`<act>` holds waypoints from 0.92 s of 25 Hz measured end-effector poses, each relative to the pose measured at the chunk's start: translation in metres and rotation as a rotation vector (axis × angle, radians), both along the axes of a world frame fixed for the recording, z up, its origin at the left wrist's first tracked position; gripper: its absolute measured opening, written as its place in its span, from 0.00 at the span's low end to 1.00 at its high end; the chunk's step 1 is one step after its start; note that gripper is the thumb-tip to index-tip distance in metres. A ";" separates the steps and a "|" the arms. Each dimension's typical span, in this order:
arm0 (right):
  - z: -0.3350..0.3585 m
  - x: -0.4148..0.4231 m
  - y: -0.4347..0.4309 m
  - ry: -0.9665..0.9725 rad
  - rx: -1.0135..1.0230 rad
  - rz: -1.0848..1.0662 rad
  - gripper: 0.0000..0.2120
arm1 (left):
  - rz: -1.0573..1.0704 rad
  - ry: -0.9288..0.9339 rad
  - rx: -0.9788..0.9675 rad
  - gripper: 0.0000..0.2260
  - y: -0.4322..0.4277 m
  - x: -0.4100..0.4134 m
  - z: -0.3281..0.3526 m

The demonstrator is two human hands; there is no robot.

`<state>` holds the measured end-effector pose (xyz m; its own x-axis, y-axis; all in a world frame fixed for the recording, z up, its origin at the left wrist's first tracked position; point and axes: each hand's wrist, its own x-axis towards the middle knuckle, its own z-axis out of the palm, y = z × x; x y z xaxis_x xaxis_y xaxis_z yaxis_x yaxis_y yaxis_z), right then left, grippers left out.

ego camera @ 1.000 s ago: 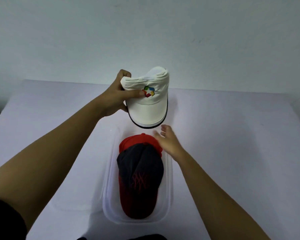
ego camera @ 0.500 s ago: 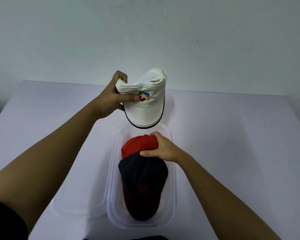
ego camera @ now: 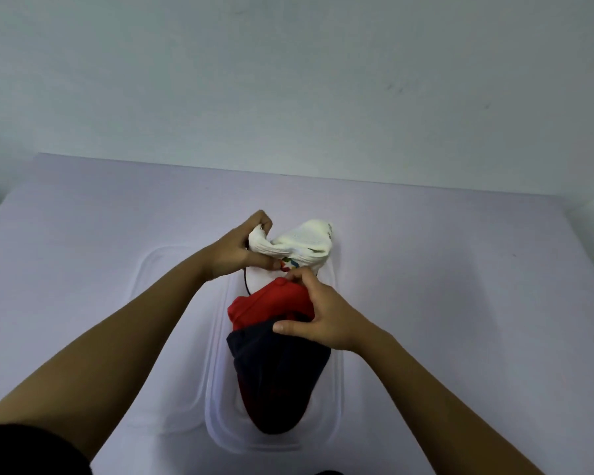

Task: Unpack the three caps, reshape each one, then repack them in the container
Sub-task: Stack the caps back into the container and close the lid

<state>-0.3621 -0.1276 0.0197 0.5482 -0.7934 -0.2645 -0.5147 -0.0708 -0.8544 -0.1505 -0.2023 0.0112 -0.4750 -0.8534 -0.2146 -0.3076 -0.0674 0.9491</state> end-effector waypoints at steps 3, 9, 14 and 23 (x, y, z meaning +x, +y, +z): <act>-0.003 -0.002 -0.002 0.018 -0.004 -0.007 0.32 | 0.005 -0.035 0.230 0.17 0.008 0.002 -0.020; -0.018 -0.024 -0.028 0.017 -0.377 -0.342 0.21 | 0.059 0.027 0.350 0.16 0.003 -0.002 -0.023; -0.035 -0.033 -0.060 0.504 -0.407 0.003 0.23 | 0.060 -0.041 0.393 0.15 0.002 -0.002 -0.028; -0.045 -0.022 -0.081 0.580 -0.407 0.028 0.15 | -0.049 -0.857 -0.244 0.21 -0.004 -0.004 -0.027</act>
